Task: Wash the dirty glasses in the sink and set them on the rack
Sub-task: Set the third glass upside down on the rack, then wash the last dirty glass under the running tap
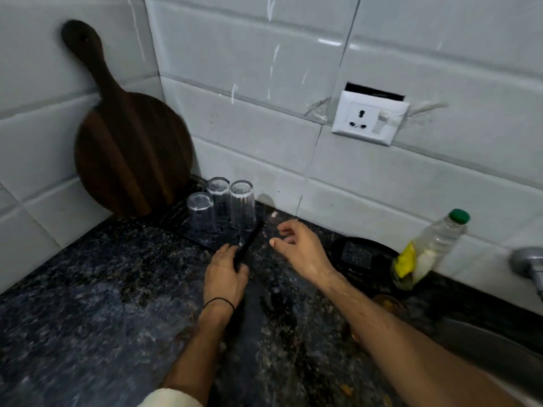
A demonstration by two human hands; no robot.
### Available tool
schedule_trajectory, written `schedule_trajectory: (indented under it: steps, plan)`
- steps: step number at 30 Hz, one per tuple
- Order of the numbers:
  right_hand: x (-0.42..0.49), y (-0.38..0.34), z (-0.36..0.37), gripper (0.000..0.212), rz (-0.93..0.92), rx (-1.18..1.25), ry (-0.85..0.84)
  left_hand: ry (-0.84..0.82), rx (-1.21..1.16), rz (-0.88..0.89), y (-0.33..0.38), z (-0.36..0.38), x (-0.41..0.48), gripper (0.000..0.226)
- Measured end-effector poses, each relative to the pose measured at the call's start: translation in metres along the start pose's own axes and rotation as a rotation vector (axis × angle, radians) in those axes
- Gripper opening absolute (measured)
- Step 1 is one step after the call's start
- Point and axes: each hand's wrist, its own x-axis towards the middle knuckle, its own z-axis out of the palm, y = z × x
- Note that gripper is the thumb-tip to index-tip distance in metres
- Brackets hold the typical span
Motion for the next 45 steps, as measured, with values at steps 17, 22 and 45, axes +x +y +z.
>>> schedule_trajectory:
  steps: [17, 22, 45]
  plan:
    - [-0.181, 0.075, -0.116, 0.056, 0.202, -0.551, 0.223, -0.425, 0.159, 0.341, 0.075, 0.104, -0.127, 0.046]
    - [-0.168, 0.088, -0.096, 0.056, 0.298, -0.489, 0.072, -0.556, 0.452, 0.333, 0.055, 0.116, -0.135, 0.058]
    - [-0.242, 0.157, -0.164, 0.028, 0.382, -0.204, 0.478, -0.407, 0.074, 0.483, 0.14, 0.153, -0.158, 0.029]
